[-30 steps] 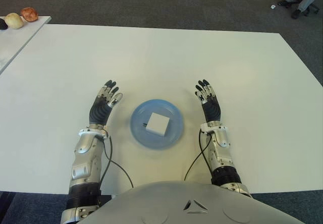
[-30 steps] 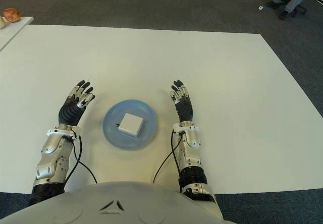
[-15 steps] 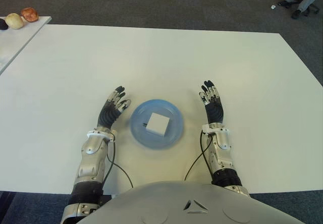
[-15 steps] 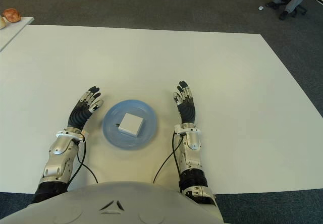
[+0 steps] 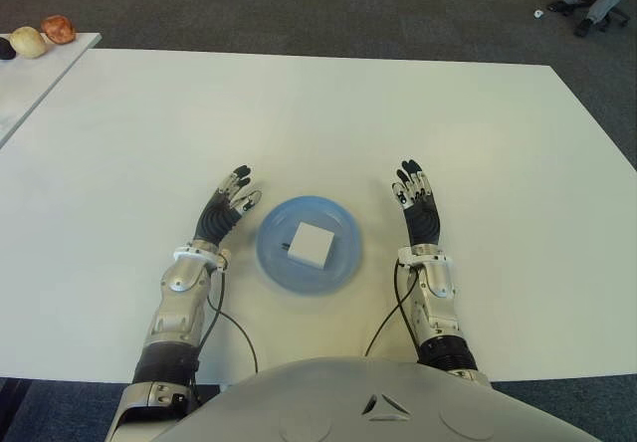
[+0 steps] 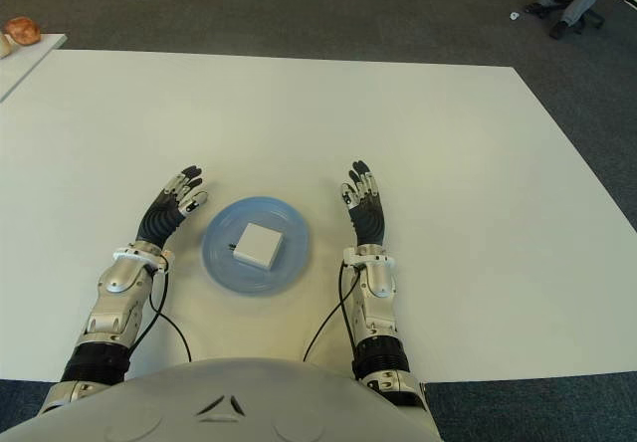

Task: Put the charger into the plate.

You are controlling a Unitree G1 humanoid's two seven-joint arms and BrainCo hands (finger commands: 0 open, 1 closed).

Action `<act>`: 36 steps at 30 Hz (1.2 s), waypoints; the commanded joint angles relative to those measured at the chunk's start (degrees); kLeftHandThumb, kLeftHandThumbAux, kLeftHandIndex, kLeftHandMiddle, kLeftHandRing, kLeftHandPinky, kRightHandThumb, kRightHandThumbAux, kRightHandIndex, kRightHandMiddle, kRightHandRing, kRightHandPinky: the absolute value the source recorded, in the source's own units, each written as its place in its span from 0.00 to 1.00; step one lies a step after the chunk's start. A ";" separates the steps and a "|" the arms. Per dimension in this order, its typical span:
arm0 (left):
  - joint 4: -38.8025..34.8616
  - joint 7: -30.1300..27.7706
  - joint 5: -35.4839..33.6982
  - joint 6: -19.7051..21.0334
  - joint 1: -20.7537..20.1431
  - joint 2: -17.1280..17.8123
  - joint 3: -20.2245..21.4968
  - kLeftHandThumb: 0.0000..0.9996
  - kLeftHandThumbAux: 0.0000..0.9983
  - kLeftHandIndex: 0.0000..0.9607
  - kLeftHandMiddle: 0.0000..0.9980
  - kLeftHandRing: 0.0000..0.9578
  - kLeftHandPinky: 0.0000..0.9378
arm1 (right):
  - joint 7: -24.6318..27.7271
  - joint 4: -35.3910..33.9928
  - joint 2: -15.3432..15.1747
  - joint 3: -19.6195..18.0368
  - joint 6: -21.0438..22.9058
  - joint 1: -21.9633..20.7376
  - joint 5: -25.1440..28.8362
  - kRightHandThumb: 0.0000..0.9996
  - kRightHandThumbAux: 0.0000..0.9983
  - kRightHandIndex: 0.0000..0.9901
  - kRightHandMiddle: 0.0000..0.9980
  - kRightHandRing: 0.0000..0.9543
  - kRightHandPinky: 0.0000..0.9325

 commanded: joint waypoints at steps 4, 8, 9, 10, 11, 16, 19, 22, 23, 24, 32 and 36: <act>4.28 1.52 2.54 2.40 1.37 -0.46 -1.82 0.00 0.53 0.00 0.00 0.00 0.00 | 0.05 1.18 1.37 0.78 3.18 3.30 -0.28 0.00 0.61 0.05 0.06 0.04 0.06; 5.43 2.88 2.99 1.27 1.07 -0.86 -1.85 0.00 0.52 0.00 0.00 0.00 0.00 | 0.04 1.14 1.05 0.83 3.65 3.30 -0.35 0.00 0.61 0.06 0.07 0.05 0.08; 5.81 3.26 3.05 0.91 0.94 -0.99 -1.82 0.00 0.52 0.00 0.00 0.00 0.00 | 0.10 1.22 0.98 0.81 3.63 3.26 -0.35 0.00 0.61 0.06 0.08 0.05 0.08; 6.08 3.56 3.06 0.58 0.86 -1.14 -1.75 0.00 0.52 0.00 0.00 0.00 0.00 | 0.17 1.27 0.93 0.80 3.61 3.23 -0.34 0.00 0.61 0.06 0.08 0.05 0.08; 6.37 3.81 3.11 0.31 0.77 -1.28 -1.76 0.00 0.52 0.00 0.00 0.00 0.00 | 0.27 1.41 0.84 0.73 3.57 3.16 -0.28 0.00 0.61 0.06 0.08 0.06 0.08; 7.85 4.79 3.00 -1.87 0.38 -1.96 -1.50 0.00 0.53 0.00 0.00 0.00 0.00 | 0.76 1.78 0.54 0.56 3.46 2.93 -0.22 0.00 0.61 0.06 0.09 0.06 0.09; 8.71 5.50 3.00 -3.05 0.11 -2.47 -1.40 0.00 0.52 0.00 0.00 0.00 0.00 | 1.12 2.01 0.24 0.42 3.48 2.76 -0.26 0.00 0.61 0.07 0.09 0.06 0.09; 9.59 6.63 2.85 -4.14 -0.15 -3.27 -1.07 0.00 0.52 0.00 0.00 0.00 0.00 | 1.71 2.29 -0.22 0.44 3.50 2.62 -0.46 0.00 0.60 0.07 0.09 0.07 0.09; 9.85 6.92 2.90 -4.32 -0.24 -3.48 -1.09 0.00 0.52 0.00 0.00 0.00 0.00 | 1.95 2.47 -0.38 0.34 3.47 2.54 -0.39 0.00 0.60 0.07 0.10 0.07 0.10; 10.07 7.12 2.94 -4.48 -0.31 -3.61 -1.13 0.00 0.53 0.00 0.00 0.00 0.00 | 2.13 2.60 -0.47 0.24 3.44 2.48 -0.34 0.00 0.60 0.08 0.10 0.07 0.10; 11.64 13.03 2.40 -5.71 -1.06 -6.86 0.66 0.00 0.56 0.00 0.00 0.00 0.00 | 3.72 3.89 -1.52 -0.33 3.67 1.70 -0.24 0.00 0.60 0.09 0.11 0.08 0.11; 12.32 14.90 2.41 -6.74 -1.32 -7.84 1.20 0.00 0.58 0.00 0.00 0.00 0.00 | 4.45 4.59 -1.91 -0.53 3.60 1.32 -0.12 0.00 0.60 0.09 0.12 0.09 0.12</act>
